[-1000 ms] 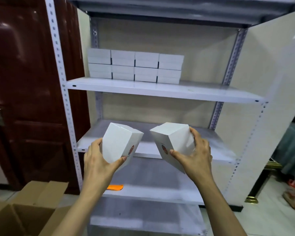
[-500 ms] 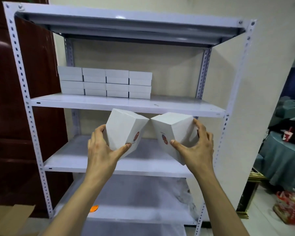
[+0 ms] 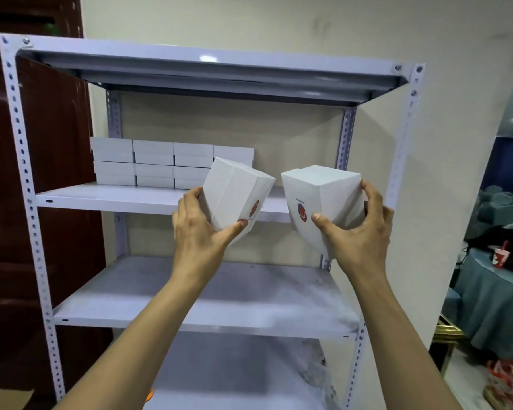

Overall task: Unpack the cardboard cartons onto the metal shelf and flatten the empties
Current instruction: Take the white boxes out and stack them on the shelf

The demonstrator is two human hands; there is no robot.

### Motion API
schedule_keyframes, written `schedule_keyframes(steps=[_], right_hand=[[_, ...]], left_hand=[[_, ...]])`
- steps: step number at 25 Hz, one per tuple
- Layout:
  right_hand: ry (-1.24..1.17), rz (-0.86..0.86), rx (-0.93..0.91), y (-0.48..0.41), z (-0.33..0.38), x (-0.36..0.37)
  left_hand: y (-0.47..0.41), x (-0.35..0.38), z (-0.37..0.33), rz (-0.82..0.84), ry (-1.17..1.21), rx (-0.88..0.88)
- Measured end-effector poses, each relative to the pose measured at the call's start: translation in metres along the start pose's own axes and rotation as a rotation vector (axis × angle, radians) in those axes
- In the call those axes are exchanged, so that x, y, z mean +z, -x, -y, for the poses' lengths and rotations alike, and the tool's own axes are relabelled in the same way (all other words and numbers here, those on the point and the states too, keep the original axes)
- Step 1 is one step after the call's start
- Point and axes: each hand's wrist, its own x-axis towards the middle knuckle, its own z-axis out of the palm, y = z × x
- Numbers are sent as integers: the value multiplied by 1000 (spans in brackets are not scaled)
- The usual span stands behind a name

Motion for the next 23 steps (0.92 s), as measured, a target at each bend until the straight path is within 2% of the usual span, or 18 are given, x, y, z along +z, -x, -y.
schedule_keyframes(steps=[9, 23], right_hand=[[14, -55, 6, -47, -20, 22], [131, -44, 100, -105, -50, 82]], left_hand=[[-48, 58, 2, -40, 47, 8], [-93, 131, 37, 65, 36, -28]])
